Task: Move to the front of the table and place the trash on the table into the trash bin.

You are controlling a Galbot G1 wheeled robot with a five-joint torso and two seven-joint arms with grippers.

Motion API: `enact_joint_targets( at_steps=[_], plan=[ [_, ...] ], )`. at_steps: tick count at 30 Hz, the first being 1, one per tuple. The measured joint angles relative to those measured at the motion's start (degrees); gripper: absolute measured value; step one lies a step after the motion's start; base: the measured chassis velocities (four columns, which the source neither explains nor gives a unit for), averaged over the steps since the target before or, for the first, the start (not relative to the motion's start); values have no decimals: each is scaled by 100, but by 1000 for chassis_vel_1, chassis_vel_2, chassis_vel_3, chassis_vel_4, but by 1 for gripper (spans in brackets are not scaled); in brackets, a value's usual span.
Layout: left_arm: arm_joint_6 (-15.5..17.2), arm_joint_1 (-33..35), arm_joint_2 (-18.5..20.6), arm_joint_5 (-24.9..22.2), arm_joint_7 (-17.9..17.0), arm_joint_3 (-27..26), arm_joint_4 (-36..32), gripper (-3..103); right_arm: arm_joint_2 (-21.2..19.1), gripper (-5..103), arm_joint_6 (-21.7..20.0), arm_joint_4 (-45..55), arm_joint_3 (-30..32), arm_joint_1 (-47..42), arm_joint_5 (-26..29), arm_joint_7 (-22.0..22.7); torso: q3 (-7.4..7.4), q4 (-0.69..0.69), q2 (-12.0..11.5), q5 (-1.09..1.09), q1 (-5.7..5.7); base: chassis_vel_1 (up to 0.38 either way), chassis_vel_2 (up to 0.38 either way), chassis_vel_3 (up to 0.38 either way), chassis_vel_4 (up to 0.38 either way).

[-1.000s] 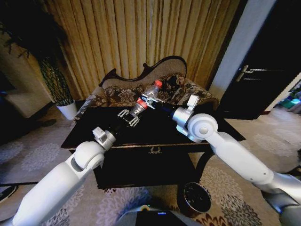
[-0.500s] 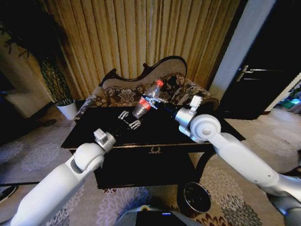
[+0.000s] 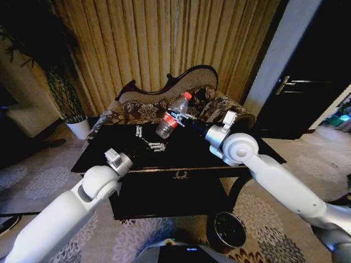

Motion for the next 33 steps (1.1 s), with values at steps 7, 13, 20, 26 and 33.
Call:
enact_joint_targets(
  at_steps=[7, 13, 20, 26, 33],
  plan=[
    [90, 521, 135, -300, -183, -1166, -85, 100, -126, 25, 51, -235, 442, -451, -638, 165, 0, -1, 0, 1, 0, 0, 0, 0, 0],
    [311, 1371, 112, -501, -494, -2352, -176, 100, -158, 25, 112, -429, 841, -1253, -2352, 644, 0, 0, 0, 1, 0, 0, 0, 0, 0],
    [761, 2053, 0, -806, -1063, -3768, -72, 100, -200, 25, 223, -453, 1441, -2126, -3546, 835, -1, 0, 0, 1, 0, 0, 0, 0, 0],
    [1002, 2394, -255, -915, -1362, -4495, 285, 100, -222, 25, 229, -418, 2064, -2717, -3905, 851, 0, -2, 0, 0, 0, 0, 0, 0, 0],
    [766, 3064, -588, -1116, -857, -5298, 364, 100, -282, 25, 229, -372, 2758, -3225, -3923, 814, 0, 0, 0, 0, 0, 0, 0, 0, 0]
  ],
)
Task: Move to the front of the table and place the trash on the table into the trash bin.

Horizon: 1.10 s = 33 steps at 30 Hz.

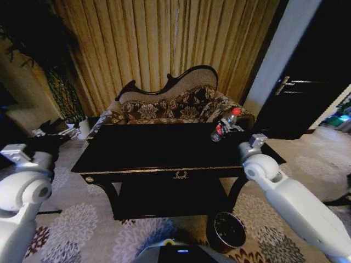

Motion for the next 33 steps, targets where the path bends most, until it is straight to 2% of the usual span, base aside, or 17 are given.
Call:
enact_joint_targets(
  at_steps=[1, 3, 7, 20, 33],
  plan=[
    [0, 0, 0, 0, 0, 0, 0, 100, 0, 25, 0, 0, 0, 0, 0, 0, 0, 0, 0, 0, 0, 0, 0, 0, 0],
    [-54, 223, -13, -189, 225, -391, -69, 100, -28, 25, 0, 10, 129, -104, 13, -12, 0, 0, 0, 1, 0, 0, 0, 0, 0],
    [-184, 376, 21, -251, 452, -612, -14, 100, -54, 25, -3, 40, 211, -159, 21, -16, 0, 0, 0, 0, 0, 0, 0, 0, 0],
    [-198, 287, 84, -269, 539, -484, 41, 100, -74, 25, -53, 147, 321, -321, 53, 3, 1, 0, -1, 0, 1, 3, -5, -4, 3],
    [-242, 323, 95, -263, 611, -472, 16, 100, 63, 25, -44, 231, 370, -517, -32, 9, 1, 0, -1, 0, 0, 79, -81, -83, 89]
  ],
)
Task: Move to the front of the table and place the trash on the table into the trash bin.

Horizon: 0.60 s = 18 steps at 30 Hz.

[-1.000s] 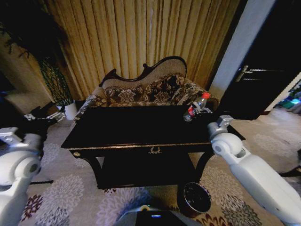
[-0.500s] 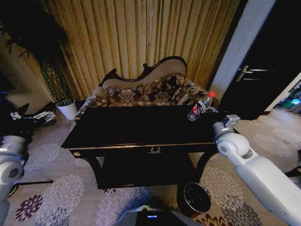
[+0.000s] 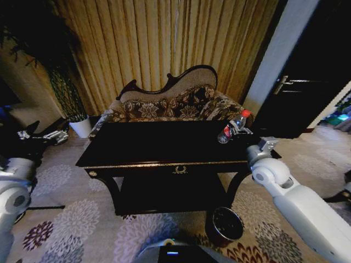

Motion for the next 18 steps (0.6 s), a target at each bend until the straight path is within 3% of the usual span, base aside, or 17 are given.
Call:
enact_joint_targets(
  at_steps=[18],
  plan=[
    [-23, -77, -73, 30, 41, 166, -99, 100, 46, 25, 79, 140, 561, -604, -78, -15, -1, 0, 0, 0, 0, 105, -107, -110, 106]
  ],
)
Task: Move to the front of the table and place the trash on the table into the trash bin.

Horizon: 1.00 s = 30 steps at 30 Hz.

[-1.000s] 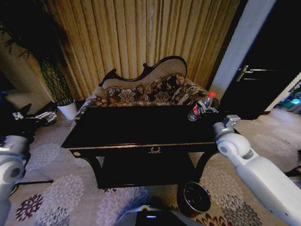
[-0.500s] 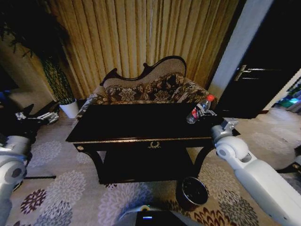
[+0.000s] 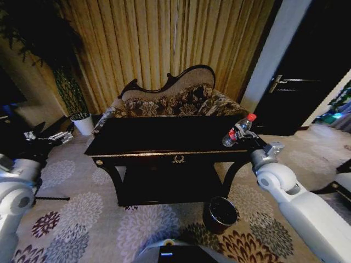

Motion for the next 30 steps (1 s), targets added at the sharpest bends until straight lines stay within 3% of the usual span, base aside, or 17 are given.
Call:
enact_joint_targets(
  at_steps=[22, 30],
  plan=[
    [-74, -54, -188, 161, 22, 130, 114, 100, 295, 25, 44, -59, -100, -157, -353, -21, 0, 0, 1, 1, 0, 116, -123, -117, 125],
    [-104, -106, -289, 198, 26, 165, 72, 100, 696, 25, 110, -341, -505, -177, -458, -46, -1, -2, 3, -1, -2, 53, -54, -59, 52]
  ],
)
